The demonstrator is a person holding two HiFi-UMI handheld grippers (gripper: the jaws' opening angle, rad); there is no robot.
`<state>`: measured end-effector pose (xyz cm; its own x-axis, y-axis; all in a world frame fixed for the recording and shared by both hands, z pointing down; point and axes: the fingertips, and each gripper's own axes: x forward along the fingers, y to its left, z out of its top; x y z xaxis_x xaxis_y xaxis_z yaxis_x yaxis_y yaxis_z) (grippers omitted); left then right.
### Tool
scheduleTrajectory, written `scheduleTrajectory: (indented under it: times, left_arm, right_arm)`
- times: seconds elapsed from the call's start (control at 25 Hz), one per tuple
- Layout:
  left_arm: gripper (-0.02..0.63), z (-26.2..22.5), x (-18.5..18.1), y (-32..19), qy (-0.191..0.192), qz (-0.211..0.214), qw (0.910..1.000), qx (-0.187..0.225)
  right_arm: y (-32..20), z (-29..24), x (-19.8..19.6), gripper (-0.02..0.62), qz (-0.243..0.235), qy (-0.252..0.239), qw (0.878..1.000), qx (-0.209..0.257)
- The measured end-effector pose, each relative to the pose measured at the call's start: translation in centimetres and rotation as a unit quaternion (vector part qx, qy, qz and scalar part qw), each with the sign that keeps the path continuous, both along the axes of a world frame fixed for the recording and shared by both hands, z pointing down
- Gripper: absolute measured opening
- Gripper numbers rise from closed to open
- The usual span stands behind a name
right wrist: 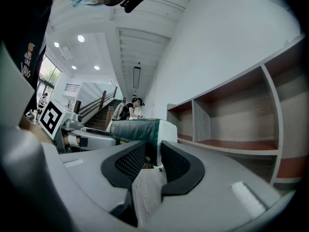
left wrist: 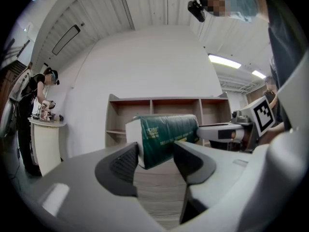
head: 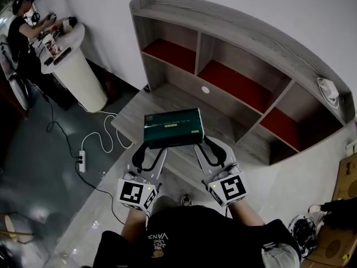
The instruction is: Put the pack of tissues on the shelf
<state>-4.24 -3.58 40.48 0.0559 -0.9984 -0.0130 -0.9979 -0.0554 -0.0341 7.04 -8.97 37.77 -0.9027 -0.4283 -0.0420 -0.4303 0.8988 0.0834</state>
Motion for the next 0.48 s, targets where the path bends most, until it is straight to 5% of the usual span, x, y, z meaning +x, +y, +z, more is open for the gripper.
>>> scheduleTrajectory:
  times: [0.48]
  left_arm:
    - [0.253, 0.8, -3.2, -3.9, 0.010, 0.010, 0.9999, -0.001]
  right_arm:
    - [-3.8, 0.2, -3.1, 0.100, 0.014, -0.009, 1.000, 0.002]
